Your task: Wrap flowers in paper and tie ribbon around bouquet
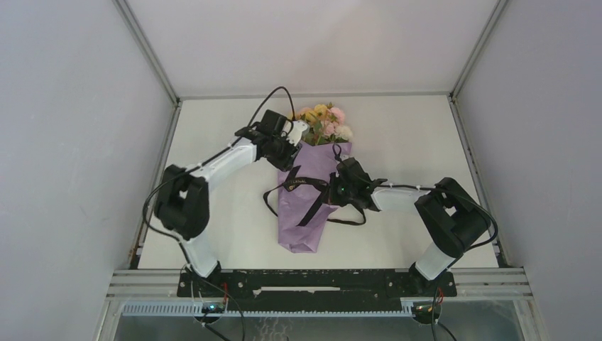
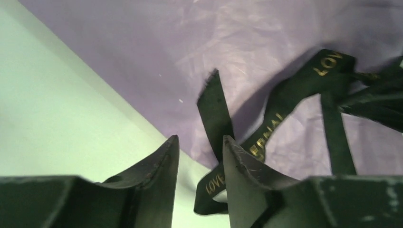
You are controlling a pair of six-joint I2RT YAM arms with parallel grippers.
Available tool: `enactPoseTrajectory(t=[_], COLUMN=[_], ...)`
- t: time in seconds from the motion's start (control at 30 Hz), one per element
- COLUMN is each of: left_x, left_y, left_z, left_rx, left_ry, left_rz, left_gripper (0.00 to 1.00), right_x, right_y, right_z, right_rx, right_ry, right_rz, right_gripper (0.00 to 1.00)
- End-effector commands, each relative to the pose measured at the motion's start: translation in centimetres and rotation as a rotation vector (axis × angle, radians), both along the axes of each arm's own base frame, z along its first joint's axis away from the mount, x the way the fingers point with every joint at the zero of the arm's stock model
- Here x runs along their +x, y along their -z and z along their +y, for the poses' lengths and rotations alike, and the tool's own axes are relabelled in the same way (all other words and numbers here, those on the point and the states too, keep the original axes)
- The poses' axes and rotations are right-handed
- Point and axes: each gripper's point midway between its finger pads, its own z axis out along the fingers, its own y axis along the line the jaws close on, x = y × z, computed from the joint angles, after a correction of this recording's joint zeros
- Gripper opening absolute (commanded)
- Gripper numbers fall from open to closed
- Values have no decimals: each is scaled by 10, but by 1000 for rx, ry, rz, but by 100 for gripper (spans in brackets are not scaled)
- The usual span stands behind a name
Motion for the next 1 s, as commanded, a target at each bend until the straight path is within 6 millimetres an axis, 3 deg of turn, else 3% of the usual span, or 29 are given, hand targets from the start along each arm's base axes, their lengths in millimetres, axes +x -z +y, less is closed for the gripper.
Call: enactPoseTrajectory(t=[0.0,0.17,0.27,0.4,0.47,0.6,0.77,0.97], left_x=[19,30,23,15,14,17,28,49], left_y=[14,29,40,50,49,37,11,-15], left_z=[-9,-8,-14,-24,-28,-27,-16,13], left_rx=[19,75,105,136,136,126,72,10], left_ry=[-86,-105,-74,-36,-24,-22,-59,-145], left_rz=[18,-9,2,-6,-10,-36,-78,-130], left_gripper=[49,52,49,36,25,1,0,0], right_x=[3,1,1,2,2,1,-1,-12], right_y=[-14,-13,-13,-15,-16,-17,-30,-45], right_z=[5,6,6,6,5,3,2,-9], right_rx=[-4,-5,2,6,7,8,40,42], right_ry=[-32,-42,-43,-41,-42,-47,-77,-128], right_rz=[-51,-51,-49,-51,-50,-44,-51,-46], right_gripper=[0,0,0,0,0,0,0,0])
